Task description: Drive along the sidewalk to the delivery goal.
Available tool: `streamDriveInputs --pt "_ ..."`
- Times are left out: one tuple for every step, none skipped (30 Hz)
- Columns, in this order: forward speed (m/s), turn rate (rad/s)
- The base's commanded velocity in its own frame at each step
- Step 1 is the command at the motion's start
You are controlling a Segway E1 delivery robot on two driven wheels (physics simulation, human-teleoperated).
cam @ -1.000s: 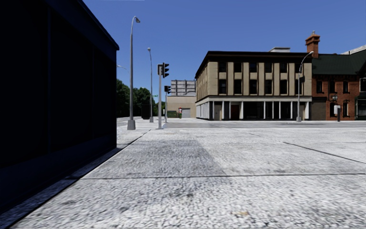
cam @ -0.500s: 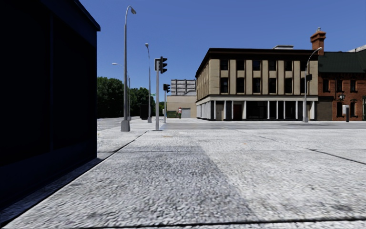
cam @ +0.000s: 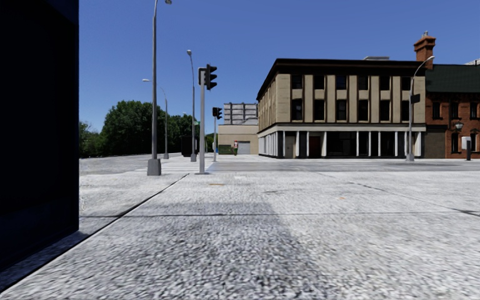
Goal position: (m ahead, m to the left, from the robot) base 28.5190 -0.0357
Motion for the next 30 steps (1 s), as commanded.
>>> streamDriveInputs --pt "2.00 0.00" --pt "2.00 0.00" --pt "2.00 -0.13" --pt "2.00 -0.13" --pt "2.00 -0.23" --pt "2.00 -0.27" --pt "2.00 -0.27" --pt "2.00 -0.27" --pt "2.00 -0.14" --pt "2.00 0.00" --pt "2.00 0.00" --pt "2.00 0.00" --pt "2.00 0.00" --pt "2.00 0.00" --pt "2.00 0.00" --pt "2.00 0.00" --pt "2.00 0.00" --pt "2.00 0.00" --pt "2.00 0.00" --pt "2.00 0.00" --pt "2.00 0.00" --pt "2.00 0.00" --pt "2.00 0.00" --pt "2.00 0.00" --pt "2.00 0.00" --pt "2.00 0.00" --pt "2.00 -0.10" --pt "2.00 -0.10" --pt "2.00 -0.23" --pt "2.00 -0.28"
